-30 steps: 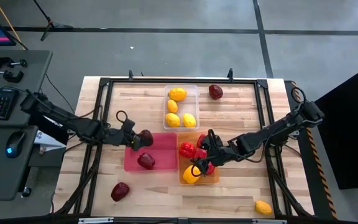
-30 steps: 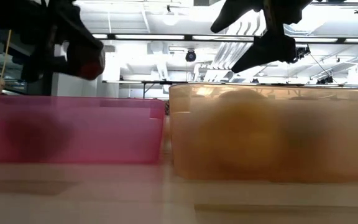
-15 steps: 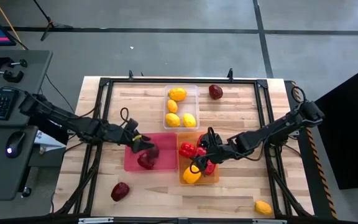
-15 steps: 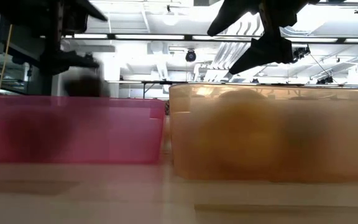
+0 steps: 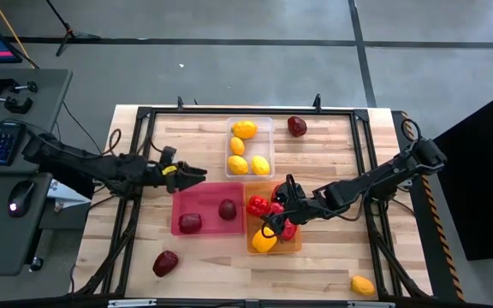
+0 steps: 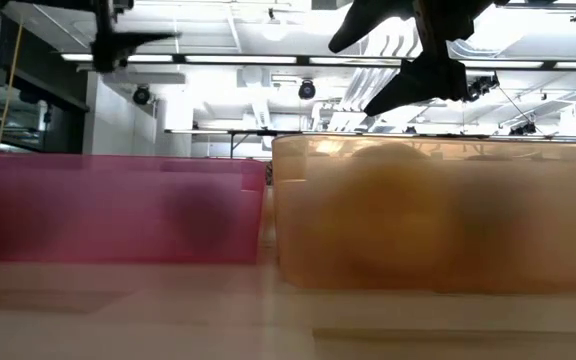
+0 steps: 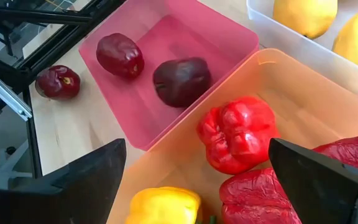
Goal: Sort produce into baskets
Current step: Put the apple into the red bin
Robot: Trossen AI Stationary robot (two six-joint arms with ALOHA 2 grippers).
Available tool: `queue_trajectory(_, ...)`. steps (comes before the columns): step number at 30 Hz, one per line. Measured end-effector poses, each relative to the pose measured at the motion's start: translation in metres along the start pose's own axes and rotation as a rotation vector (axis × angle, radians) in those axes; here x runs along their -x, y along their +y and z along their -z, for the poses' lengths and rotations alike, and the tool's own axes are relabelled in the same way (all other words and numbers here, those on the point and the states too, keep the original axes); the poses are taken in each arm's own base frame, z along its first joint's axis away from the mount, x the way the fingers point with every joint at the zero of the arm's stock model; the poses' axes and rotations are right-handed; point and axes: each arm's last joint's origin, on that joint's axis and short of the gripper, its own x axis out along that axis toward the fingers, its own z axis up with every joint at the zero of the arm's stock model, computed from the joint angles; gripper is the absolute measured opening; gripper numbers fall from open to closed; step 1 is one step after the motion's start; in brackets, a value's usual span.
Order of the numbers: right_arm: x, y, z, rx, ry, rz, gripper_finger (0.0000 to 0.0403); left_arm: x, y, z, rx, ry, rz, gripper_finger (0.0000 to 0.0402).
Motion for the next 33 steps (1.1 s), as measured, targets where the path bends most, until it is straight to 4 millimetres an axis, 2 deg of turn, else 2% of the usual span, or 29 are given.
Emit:
queue_trajectory(3,0.000,0.000,0.000,0.005,0.001,0.002,0.0383,-0.001,-0.004,0.013,0.013,0.156,-0.129,0.0372)
queue_trajectory(6,0.000,-0.001,0.000,0.019,-0.004,0.007,0.0383,-0.005,-0.018,0.032,-0.041,0.354,-0.271,0.0372)
queue_trajectory(12,-0.003,-0.006,-0.006,0.045,-0.023,0.040,0.0383,-0.015,-0.059,0.075,-0.292,0.700,-0.545,0.0372)
queue_trajectory(17,-0.006,-0.013,-0.012,0.055,-0.021,0.077,0.0383,-0.010,-0.077,0.117,-0.476,0.897,-0.750,0.0372)
queue_trajectory(20,-0.008,-0.018,-0.014,0.060,-0.013,0.100,0.0383,-0.004,-0.079,0.144,-0.467,0.986,-0.846,0.0372)
queue_trajectory(25,-0.008,-0.022,-0.013,0.071,0.010,0.130,0.0383,0.004,-0.075,0.182,-0.289,1.027,-0.995,0.0371)
queue_trajectory(30,-0.008,-0.024,-0.012,0.121,0.028,0.145,0.0383,0.008,-0.066,0.203,-0.206,1.043,-1.134,0.0371)
queue_trajectory(33,-0.008,-0.024,-0.011,0.148,0.037,0.150,0.0383,0.005,-0.063,0.212,-0.190,1.045,-1.140,0.0371)
